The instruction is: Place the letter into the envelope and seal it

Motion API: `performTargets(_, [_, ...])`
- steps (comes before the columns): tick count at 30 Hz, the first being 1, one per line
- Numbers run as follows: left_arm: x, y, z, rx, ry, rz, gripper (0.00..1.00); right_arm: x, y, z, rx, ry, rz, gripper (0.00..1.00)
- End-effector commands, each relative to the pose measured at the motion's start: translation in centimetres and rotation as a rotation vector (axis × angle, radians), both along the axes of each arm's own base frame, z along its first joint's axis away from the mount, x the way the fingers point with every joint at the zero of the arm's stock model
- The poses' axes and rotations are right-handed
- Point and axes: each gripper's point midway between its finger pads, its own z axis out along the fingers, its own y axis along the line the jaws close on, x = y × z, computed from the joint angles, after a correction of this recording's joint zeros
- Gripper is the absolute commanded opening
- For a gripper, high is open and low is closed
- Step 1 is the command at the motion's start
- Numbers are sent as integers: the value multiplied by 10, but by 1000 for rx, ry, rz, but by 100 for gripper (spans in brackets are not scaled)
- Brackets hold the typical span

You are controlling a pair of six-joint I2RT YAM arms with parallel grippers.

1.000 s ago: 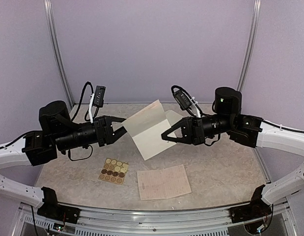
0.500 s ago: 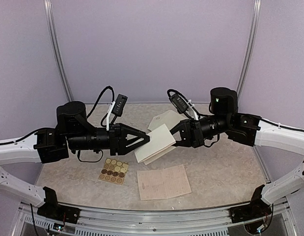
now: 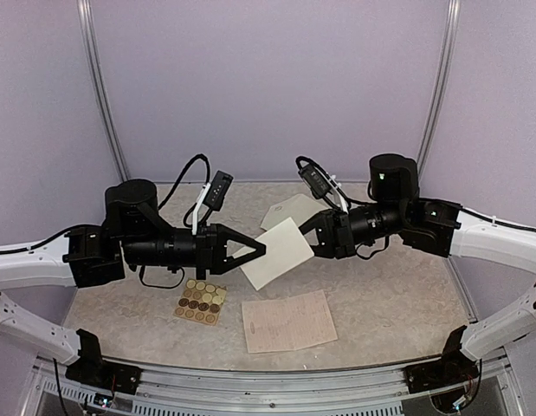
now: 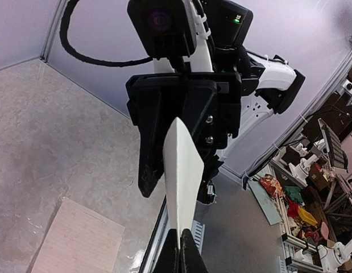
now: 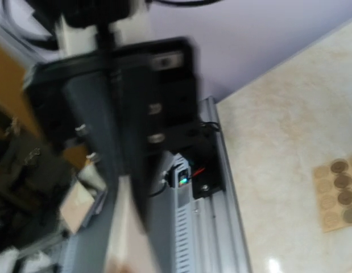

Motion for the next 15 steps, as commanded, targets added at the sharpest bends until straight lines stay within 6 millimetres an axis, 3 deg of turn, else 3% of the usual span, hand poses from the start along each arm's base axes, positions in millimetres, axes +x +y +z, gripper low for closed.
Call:
performTargets(1, [6, 8, 15, -68, -23, 67, 0, 31, -15, 22, 34, -38, -210, 26])
performTargets(5, [19, 31, 33, -213, -16, 195, 0, 47, -36, 36, 139, -16, -351, 58])
performTargets(8, [26, 45, 40, -295, -4, 270, 0, 48, -39, 37, 178, 5, -375, 76])
performTargets(12, [28, 55, 46, -360, 4, 307, 0, 42, -28, 36, 200, 28, -349, 90])
performTargets(15, [26, 55, 47, -376, 10, 301, 0, 36, -16, 37, 216, 36, -317, 92])
